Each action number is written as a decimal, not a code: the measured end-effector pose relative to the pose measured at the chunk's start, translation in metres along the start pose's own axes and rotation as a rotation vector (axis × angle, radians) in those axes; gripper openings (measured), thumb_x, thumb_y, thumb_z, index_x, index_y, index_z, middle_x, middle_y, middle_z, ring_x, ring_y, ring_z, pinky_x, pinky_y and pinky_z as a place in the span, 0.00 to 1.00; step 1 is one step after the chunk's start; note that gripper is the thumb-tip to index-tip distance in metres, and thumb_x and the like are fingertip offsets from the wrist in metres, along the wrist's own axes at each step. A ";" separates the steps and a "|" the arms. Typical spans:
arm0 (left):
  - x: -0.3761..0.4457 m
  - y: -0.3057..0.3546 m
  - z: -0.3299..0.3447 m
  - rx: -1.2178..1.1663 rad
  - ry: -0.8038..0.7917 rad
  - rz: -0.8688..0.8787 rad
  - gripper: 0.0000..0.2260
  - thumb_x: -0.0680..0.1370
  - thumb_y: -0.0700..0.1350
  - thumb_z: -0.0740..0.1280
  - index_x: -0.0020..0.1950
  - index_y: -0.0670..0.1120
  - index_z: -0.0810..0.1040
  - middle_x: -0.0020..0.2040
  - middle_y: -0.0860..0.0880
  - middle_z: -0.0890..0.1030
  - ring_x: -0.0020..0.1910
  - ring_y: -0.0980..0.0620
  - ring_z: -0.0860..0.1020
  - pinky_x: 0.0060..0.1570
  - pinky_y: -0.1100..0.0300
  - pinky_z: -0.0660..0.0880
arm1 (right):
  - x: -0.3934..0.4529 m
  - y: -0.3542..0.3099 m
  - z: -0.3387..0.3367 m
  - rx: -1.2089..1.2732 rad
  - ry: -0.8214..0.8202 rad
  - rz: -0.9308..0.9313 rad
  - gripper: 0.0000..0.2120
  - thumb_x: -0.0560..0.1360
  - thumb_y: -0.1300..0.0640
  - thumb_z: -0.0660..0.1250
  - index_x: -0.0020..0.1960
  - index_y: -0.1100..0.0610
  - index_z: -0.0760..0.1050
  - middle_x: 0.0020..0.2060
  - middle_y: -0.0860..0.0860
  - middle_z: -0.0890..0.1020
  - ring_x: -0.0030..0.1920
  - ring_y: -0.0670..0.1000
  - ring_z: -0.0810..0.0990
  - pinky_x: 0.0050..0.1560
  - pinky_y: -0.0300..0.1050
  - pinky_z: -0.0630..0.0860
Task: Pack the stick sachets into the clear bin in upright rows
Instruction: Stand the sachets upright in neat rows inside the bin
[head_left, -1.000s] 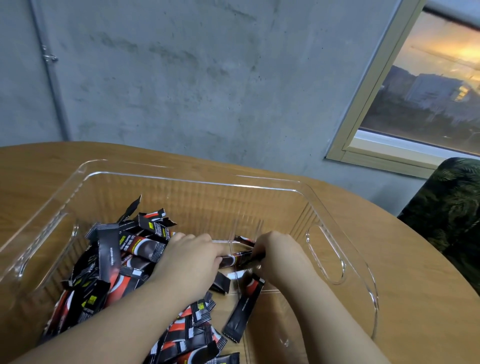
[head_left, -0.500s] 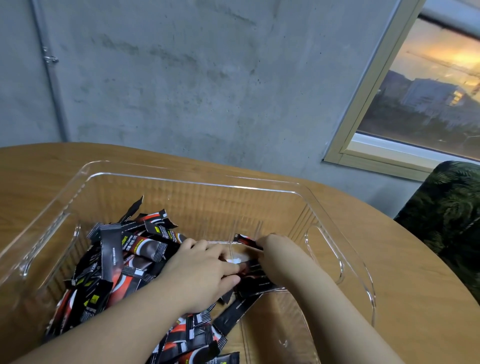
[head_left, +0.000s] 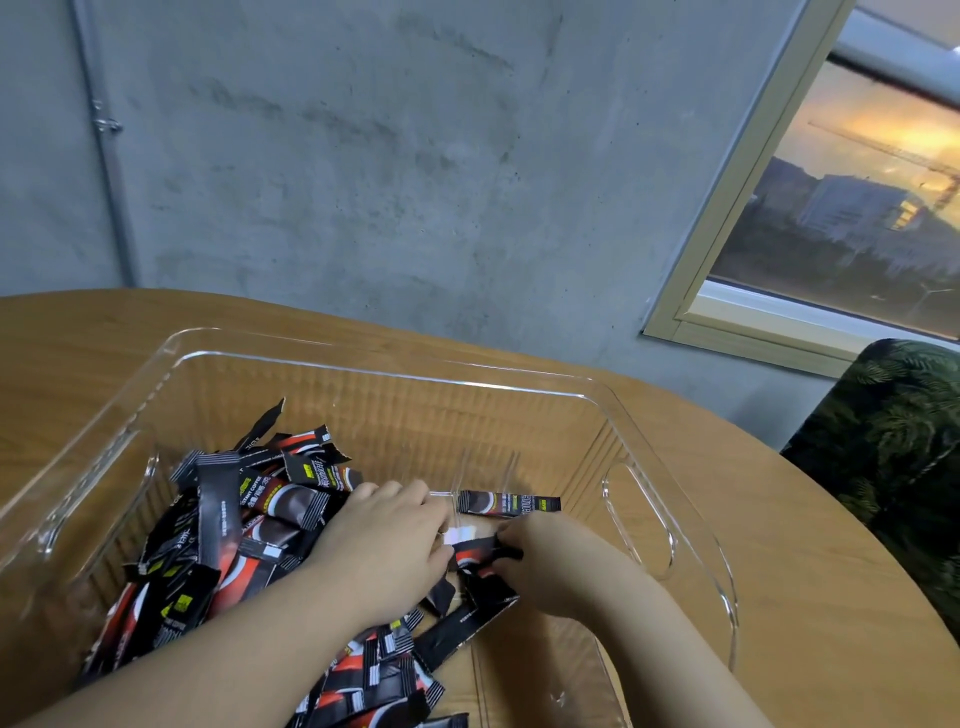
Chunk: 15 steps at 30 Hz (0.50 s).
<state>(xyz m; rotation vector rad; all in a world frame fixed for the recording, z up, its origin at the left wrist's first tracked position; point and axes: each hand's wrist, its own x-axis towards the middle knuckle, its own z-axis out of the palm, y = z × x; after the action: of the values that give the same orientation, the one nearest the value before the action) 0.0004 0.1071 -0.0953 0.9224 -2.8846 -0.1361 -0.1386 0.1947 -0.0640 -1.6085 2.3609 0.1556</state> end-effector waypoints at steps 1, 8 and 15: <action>0.000 0.000 0.000 -0.017 0.014 -0.001 0.12 0.81 0.56 0.54 0.61 0.54 0.69 0.59 0.55 0.71 0.60 0.51 0.70 0.64 0.55 0.62 | -0.002 0.000 -0.002 -0.002 -0.006 -0.010 0.12 0.78 0.54 0.60 0.54 0.59 0.78 0.49 0.55 0.80 0.46 0.55 0.75 0.40 0.42 0.66; -0.001 -0.004 0.005 0.012 0.074 0.070 0.14 0.80 0.52 0.54 0.59 0.56 0.76 0.54 0.58 0.77 0.58 0.56 0.75 0.72 0.52 0.41 | 0.008 0.001 -0.004 0.112 0.066 0.027 0.19 0.78 0.56 0.59 0.69 0.52 0.68 0.68 0.52 0.67 0.65 0.55 0.71 0.62 0.46 0.68; -0.003 0.003 -0.006 0.092 -0.089 -0.032 0.17 0.83 0.55 0.48 0.71 0.64 0.64 0.67 0.56 0.70 0.71 0.50 0.63 0.67 0.34 0.33 | -0.002 -0.006 -0.003 -0.002 -0.123 -0.047 0.23 0.82 0.52 0.53 0.76 0.55 0.58 0.77 0.51 0.52 0.77 0.53 0.49 0.74 0.48 0.50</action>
<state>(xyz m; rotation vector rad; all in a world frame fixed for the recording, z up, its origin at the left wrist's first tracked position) 0.0022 0.1112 -0.0894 1.0032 -2.9815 -0.0484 -0.1328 0.1932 -0.0605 -1.6057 2.2297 0.2409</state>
